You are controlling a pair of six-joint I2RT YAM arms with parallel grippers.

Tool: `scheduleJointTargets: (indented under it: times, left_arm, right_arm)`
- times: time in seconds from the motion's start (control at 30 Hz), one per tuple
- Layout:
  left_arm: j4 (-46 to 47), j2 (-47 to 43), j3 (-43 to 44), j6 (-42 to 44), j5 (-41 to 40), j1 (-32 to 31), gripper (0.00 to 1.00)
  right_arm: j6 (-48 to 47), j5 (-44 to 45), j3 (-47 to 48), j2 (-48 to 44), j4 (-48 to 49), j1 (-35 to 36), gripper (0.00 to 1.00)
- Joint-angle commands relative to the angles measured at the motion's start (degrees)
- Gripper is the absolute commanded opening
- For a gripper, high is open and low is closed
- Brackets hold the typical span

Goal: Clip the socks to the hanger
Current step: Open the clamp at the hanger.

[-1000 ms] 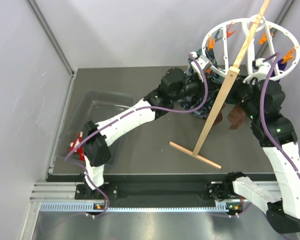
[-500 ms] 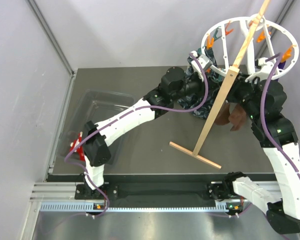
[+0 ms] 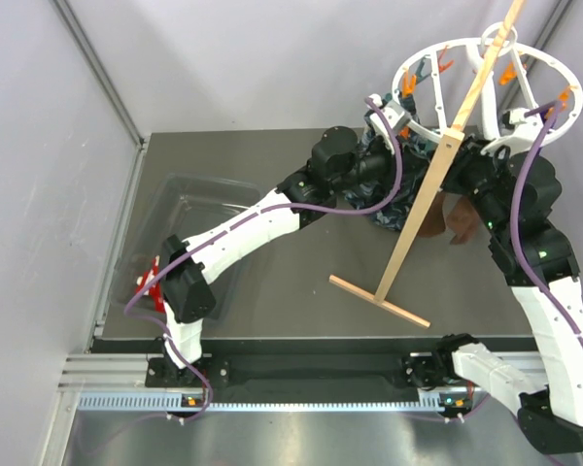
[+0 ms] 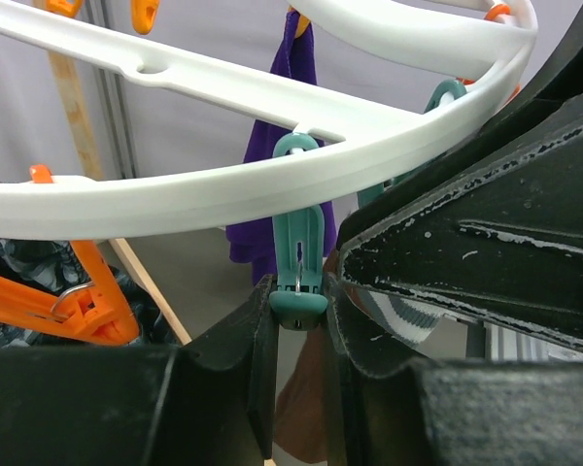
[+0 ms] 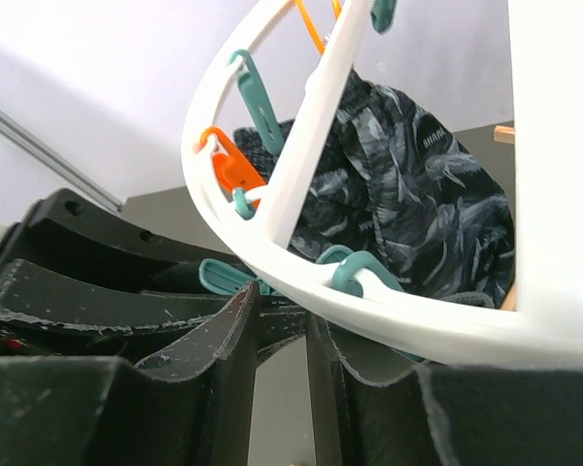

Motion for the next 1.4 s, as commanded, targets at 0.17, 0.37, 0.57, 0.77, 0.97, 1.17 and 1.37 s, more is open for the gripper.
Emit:
scheduleJointTargets:
  times: [0.17,0.37,0.57,0.77,0.97,1.17,1.37]
  left_arm:
    - [1.9,-1.4,1.7,-3.8,4.1,-0.6,0.0]
    - [3.1,-1.2,1.7,-6.0,5.7,-0.6,0.0]
    - [3.2,-1.6,1.4,-6.4,5.6,-0.6,0.0]
    - [4.7,-2.4,-1.1,-6.4,3.4,-0.6,0.15]
    - [7.5,-5.4,-6.9,-6.2,-3.6,-0.6,0.64]
    - [13.8,-7.1,-11.7,-6.2,-5.8,-0.6,0.64]
    - [14.6,-6.6,-10.8,-5.5,-7.5,-0.6,0.63]
  right_arm:
    - [0.8,3.1,1.0,-0.1,9.7,-0.3,0.26]
    - [1.2,1.1,-2.1,0.8,14.8,-0.3,0.25]
    - [1.4,1.7,-3.3,1.3,16.3,-0.3,0.2]
    - [5.7,1.3,-3.6,2.3,15.6,-0.3,0.0]
    - [10.8,0.3,-4.5,2.3,15.5,-0.2,0.0]
    - [11.8,0.6,-4.6,1.5,15.1,-0.5,0.0]
    - [11.1,0.7,-4.4,0.7,13.9,-0.6,0.0]
